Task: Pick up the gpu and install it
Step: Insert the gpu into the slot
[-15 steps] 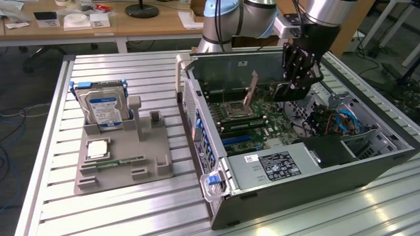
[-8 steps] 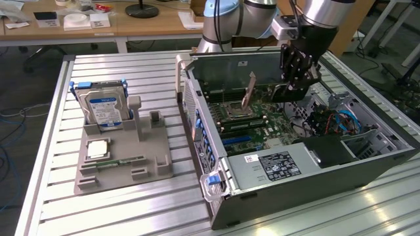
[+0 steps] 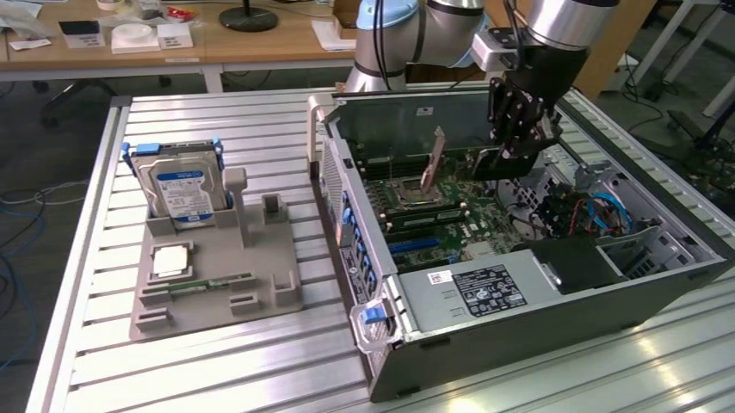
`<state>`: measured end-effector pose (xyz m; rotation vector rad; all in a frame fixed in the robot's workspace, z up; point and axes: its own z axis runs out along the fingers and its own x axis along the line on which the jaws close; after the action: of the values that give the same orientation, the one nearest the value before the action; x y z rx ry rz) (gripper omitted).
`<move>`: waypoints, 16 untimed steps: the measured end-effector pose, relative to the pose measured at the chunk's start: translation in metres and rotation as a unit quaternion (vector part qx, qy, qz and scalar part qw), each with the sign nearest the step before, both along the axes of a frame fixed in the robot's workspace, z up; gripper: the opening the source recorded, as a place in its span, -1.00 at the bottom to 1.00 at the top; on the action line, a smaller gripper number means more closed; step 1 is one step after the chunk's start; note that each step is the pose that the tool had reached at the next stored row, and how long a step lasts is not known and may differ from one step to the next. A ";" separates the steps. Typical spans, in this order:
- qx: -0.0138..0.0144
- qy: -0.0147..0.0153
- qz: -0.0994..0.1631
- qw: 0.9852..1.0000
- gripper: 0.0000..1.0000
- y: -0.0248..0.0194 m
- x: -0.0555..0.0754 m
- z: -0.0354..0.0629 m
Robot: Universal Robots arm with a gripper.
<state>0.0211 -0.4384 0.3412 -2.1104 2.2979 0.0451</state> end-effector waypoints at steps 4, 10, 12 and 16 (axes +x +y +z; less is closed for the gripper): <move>0.000 0.000 0.000 1.000 -0.47 0.0000 -0.001 0.0000; 0.000 0.000 0.000 1.000 -0.47 0.0002 -0.007 -0.0006; 0.000 0.000 0.000 1.000 -0.47 0.0002 -0.008 -0.0018; 0.000 0.000 0.000 1.000 -0.47 0.0005 -0.011 -0.0074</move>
<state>0.0098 -0.4379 0.3337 -2.1103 2.2980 0.0452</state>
